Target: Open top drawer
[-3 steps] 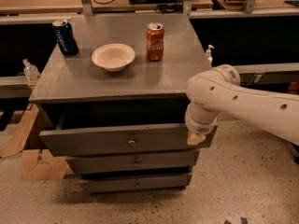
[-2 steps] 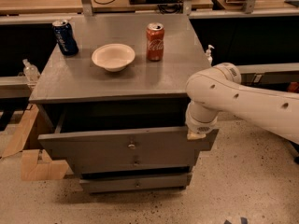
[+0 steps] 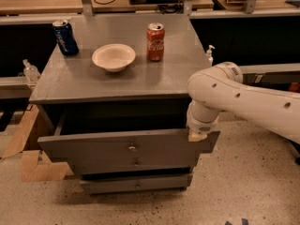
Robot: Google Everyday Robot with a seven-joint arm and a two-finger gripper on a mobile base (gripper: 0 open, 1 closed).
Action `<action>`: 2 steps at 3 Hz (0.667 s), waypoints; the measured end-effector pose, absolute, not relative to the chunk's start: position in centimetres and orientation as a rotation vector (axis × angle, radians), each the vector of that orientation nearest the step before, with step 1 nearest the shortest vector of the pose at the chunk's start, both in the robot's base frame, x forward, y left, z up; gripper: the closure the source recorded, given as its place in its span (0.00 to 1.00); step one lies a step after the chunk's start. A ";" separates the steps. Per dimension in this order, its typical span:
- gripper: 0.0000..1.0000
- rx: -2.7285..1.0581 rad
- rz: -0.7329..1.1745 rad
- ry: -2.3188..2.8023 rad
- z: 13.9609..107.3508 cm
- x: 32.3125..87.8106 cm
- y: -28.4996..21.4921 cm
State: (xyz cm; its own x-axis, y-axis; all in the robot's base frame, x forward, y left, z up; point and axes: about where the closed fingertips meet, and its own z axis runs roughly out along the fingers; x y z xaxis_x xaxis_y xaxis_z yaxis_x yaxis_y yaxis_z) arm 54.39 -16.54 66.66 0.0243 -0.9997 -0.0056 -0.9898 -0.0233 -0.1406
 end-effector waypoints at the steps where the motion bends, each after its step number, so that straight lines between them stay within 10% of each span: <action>1: 1.00 -2.170 -0.144 2.119 66.7 54.4 -16.5; 2: 1.00 -2.170 -0.144 2.119 66.7 54.4 -16.5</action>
Offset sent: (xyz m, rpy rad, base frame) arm -0.2119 -0.0094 0.0498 -0.1138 0.4000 -0.0890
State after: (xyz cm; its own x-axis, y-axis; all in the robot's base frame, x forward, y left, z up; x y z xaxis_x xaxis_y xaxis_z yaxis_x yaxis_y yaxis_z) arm 54.39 -16.54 66.66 0.0243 -0.9997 -0.0056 -0.9898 -0.0233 -0.1406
